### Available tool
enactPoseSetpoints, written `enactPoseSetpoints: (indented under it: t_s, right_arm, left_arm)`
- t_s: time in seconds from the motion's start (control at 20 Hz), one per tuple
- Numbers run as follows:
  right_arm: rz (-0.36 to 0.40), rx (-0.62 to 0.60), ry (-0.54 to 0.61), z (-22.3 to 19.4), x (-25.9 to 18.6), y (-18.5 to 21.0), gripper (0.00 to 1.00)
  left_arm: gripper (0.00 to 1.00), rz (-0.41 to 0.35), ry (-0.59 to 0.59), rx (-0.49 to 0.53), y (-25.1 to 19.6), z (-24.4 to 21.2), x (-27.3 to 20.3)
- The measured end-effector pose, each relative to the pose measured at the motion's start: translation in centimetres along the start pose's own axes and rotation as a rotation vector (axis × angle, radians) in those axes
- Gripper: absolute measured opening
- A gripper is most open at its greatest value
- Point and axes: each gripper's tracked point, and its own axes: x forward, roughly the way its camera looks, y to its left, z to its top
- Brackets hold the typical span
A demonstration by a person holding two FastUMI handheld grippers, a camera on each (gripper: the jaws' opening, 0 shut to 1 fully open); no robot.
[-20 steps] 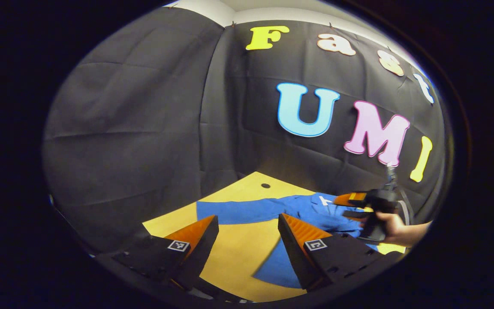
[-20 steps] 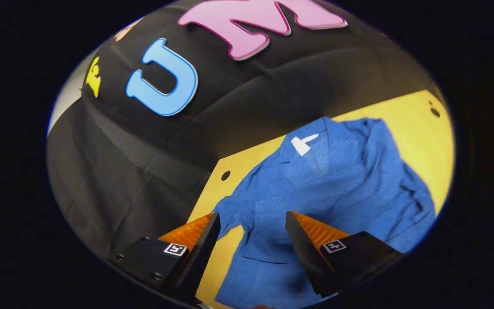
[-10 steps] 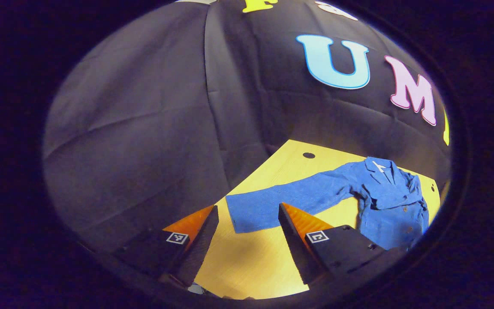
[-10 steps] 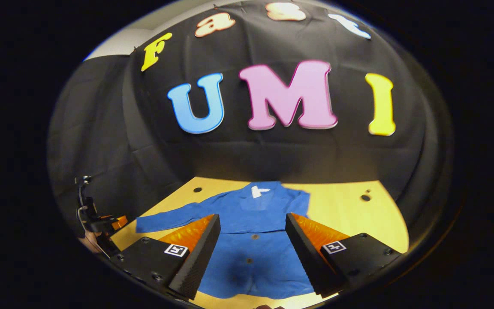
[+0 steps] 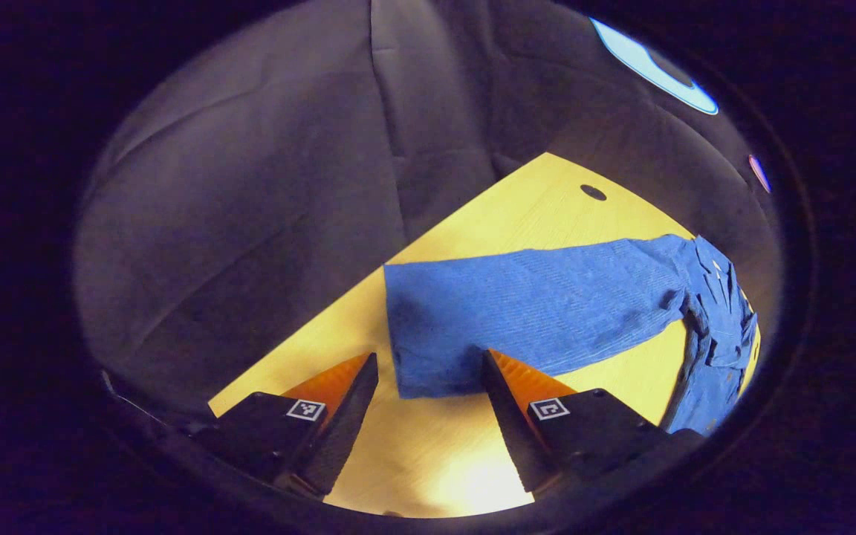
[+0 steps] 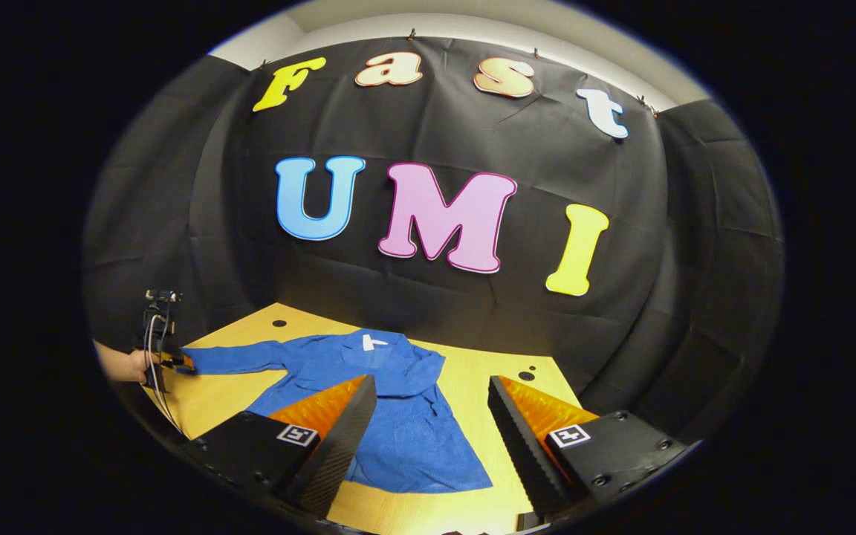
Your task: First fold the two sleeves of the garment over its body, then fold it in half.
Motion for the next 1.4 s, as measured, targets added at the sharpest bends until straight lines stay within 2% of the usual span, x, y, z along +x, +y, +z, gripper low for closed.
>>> enactPoseSetpoints:
  t_s: [0.1,0.2,0.25,0.35,0.4,0.5,0.65,0.75,0.9,1.1,1.2,1.3,1.4]
  right_arm:
    - [-0.009,0.009,0.001,0.2,0.2,0.5,0.96]
    - [0.002,0.026,0.014,-0.2,0.6,1.3,0.96]
    - [0.01,0.032,0.024,-0.6,0.8,1.5,0.96]
    - [0.026,0.04,0.035,-1.2,1.4,1.7,0.96]
    - [0.039,0.051,0.037,-1.5,1.8,1.9,0.96]
    - [0.056,0.077,0.048,-2.0,2.9,1.8,0.96]
    - [0.061,0.104,0.077,-3.2,5.0,0.7,0.96]
    - [0.065,0.111,0.1,-4.0,6.7,0.0,0.96]
    - [0.086,0.124,0.131,-5.0,8.7,-0.7,0.97]
    - [0.054,0.11,0.143,-6.3,10.3,-3.2,0.97]
    - [0.047,0.104,0.154,-7.4,10.6,-4.3,0.97]
    - [0.033,0.115,0.171,-8.6,10.4,-5.5,0.97]
    - [0.032,0.158,0.188,-9.6,10.0,-6.2,0.97]
  left_arm:
    - [0.8,0.0,0.011,-0.003,-0.1,0.2,0.4]
    - [0.81,-0.023,0.009,0.039,-0.5,-0.2,0.7]
    - [0.75,-0.029,0.003,0.044,-0.3,-0.1,1.3]
    - [0.43,-0.034,0.013,-0.009,-0.6,0.4,0.7]
    - [0.42,-0.034,0.013,-0.024,-0.6,0.5,1.0]
    - [0.11,-0.071,-0.001,-0.069,-1.6,0.8,1.3]
    - [0.0,-0.108,-0.013,-0.086,-1.4,0.7,1.2]
    - [0.0,-0.109,-0.013,-0.096,-1.7,1.0,0.5]
    - [0.0,-0.222,-0.146,-0.09,-5.8,4.9,-3.7]
    - [0.0,-0.448,-0.289,0.047,-16.5,7.8,-10.3]
    - [0.0,-0.606,-0.353,0.132,-24.2,8.4,-14.4]
    - [0.0,-0.825,-0.374,0.139,-33.7,6.9,-18.0]
    - [0.0,-0.955,-0.339,0.192,-41.0,4.1,-20.3]
